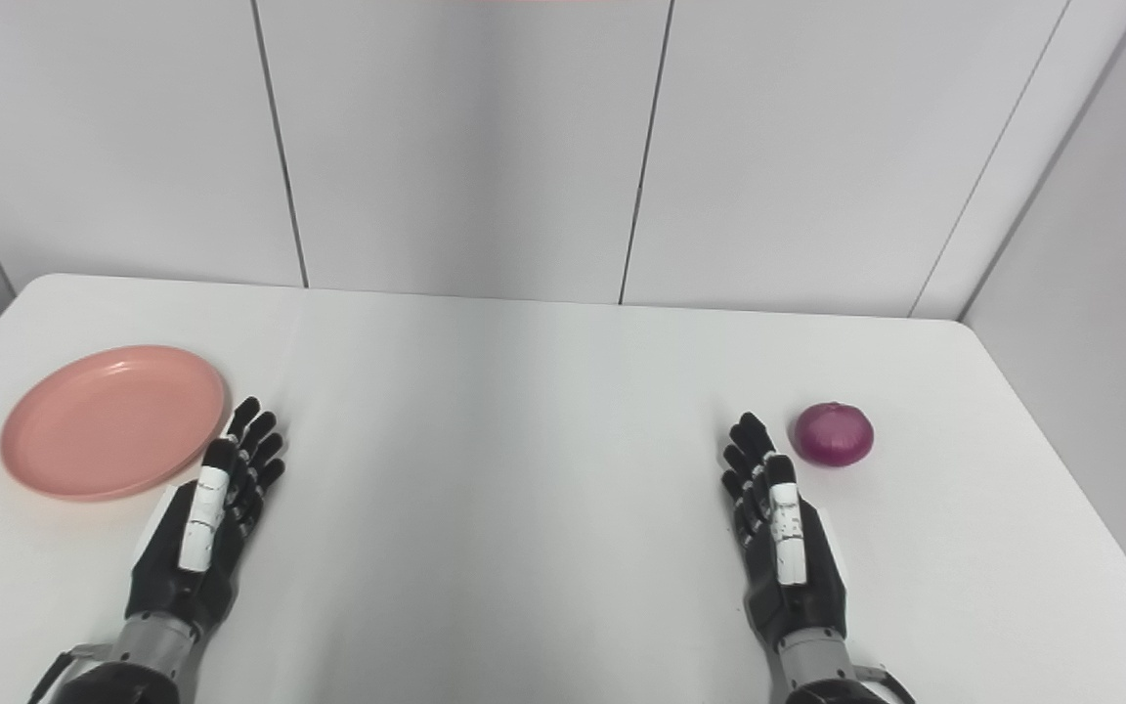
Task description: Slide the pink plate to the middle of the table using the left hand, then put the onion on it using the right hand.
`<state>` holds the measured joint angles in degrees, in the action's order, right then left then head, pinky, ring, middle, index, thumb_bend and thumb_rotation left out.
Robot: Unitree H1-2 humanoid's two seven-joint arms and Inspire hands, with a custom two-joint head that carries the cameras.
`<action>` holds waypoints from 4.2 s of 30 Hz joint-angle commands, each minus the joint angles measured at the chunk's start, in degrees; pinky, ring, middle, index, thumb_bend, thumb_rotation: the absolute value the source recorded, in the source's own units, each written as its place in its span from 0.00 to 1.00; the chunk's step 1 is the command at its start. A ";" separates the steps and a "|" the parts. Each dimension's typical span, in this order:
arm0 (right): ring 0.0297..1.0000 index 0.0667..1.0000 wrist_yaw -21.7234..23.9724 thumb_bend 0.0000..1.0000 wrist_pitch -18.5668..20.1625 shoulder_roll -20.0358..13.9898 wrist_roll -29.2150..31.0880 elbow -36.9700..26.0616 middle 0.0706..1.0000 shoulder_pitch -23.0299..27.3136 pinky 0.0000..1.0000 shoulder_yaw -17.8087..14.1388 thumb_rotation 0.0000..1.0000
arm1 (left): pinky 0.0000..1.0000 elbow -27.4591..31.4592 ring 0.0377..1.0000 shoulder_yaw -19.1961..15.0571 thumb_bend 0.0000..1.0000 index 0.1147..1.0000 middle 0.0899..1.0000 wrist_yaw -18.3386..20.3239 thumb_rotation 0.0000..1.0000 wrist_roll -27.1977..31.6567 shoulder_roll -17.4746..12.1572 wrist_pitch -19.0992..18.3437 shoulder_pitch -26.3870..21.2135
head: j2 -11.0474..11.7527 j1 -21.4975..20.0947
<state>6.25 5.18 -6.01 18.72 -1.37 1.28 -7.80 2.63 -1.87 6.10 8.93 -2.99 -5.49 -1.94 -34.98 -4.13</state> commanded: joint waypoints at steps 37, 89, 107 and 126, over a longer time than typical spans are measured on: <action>0.99 0.96 6.87 0.84 2.24 -6.38 6.54 13.95 0.96 0.26 1.00 -5.12 0.87 | 1.00 -10.44 1.00 4.53 0.78 1.00 1.00 -5.11 0.87 -6.28 8.76 7.22 -1.48 | 8.89 21.03; 0.93 0.90 8.98 0.89 0.07 -5.18 5.75 16.50 0.89 1.20 0.94 -4.28 0.76 | 0.83 -32.86 0.84 -14.65 0.97 0.85 0.84 0.65 0.92 2.10 -26.88 15.57 -38.18 | 10.40 20.51; 0.92 0.89 8.08 0.88 1.50 -5.17 5.42 13.52 0.88 0.09 0.93 -4.22 0.77 | 0.81 -50.81 0.84 -16.73 0.85 0.88 0.84 1.05 0.90 3.82 -28.37 23.08 -38.22 | 8.86 20.24; 0.94 0.91 5.68 0.88 4.87 -4.71 6.28 6.97 0.90 -1.28 0.95 -3.25 0.78 | 0.72 -66.02 0.79 -16.56 0.97 0.79 0.79 4.96 0.80 6.77 -26.64 28.84 -37.67 | 6.74 19.67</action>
<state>12.75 4.52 -12.04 25.26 3.96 2.95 -12.22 -63.82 -18.09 10.21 14.95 -28.60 20.34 -37.40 -28.21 15.56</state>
